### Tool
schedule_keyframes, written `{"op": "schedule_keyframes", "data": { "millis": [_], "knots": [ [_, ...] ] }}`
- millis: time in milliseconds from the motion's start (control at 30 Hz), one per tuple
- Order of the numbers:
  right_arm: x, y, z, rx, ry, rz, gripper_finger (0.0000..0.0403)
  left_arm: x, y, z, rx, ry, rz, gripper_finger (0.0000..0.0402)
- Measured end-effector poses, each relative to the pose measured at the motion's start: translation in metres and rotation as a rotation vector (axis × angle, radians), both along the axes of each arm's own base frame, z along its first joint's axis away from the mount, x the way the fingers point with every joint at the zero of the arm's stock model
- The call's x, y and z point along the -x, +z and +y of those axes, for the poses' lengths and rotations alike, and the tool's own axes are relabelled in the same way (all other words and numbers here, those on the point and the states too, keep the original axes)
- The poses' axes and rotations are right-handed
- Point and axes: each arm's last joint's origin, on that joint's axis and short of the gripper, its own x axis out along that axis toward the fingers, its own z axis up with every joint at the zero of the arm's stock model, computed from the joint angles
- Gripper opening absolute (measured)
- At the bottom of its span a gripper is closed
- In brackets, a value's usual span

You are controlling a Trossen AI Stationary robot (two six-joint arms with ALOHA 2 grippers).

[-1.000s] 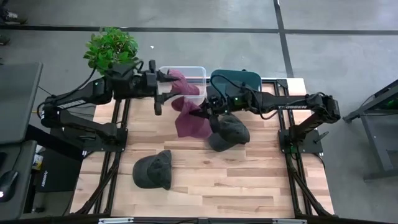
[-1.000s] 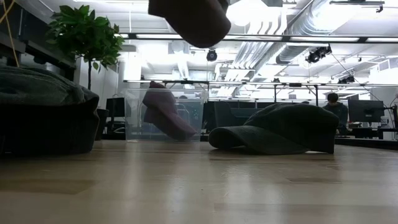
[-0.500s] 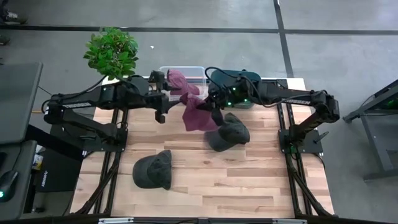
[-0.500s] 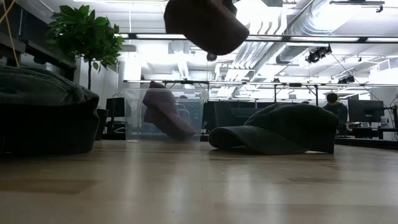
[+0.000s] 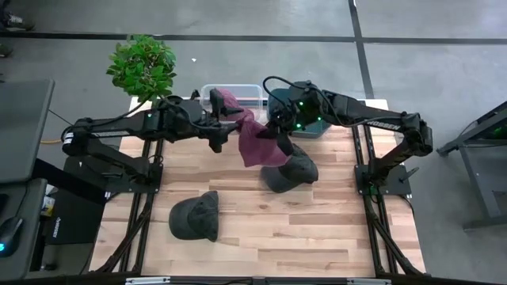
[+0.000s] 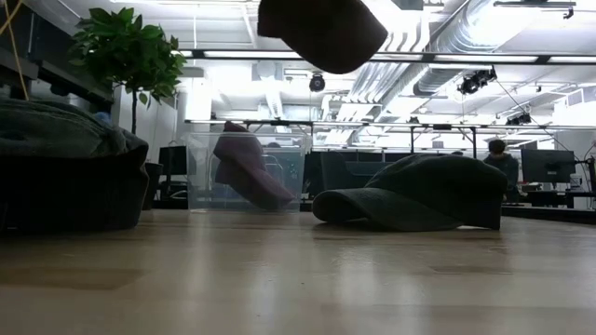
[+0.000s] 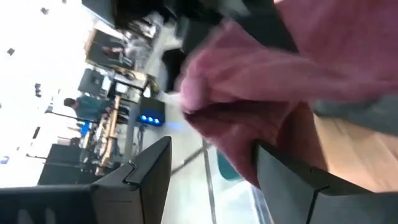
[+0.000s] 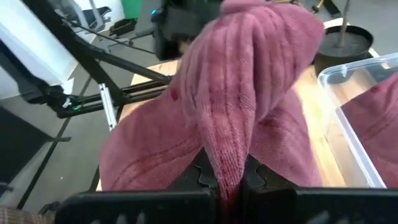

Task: Pick & Place hat
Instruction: Put the red cap into the transparent bin

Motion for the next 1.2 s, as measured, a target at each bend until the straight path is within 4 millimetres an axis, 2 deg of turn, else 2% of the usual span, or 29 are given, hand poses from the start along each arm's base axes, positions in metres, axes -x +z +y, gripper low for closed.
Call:
{"op": "schedule_keyframes", "data": {
  "millis": [167,433,1200],
  "knots": [
    [0.001,-0.003,0.001,-0.019,0.036,0.033,0.0,-0.012,-0.003,0.0,-0.01,-0.01,-0.023,0.0208],
    [0.002,-0.004,0.003,-0.047,0.086,0.038,0.0,-0.018,-0.01,0.0,-0.019,-0.04,0.019,0.0208],
    [0.003,-0.006,0.001,-0.041,0.078,0.055,0.0,-0.018,-0.008,-0.001,0.007,-0.043,-0.004,0.0208]
  ]
}}
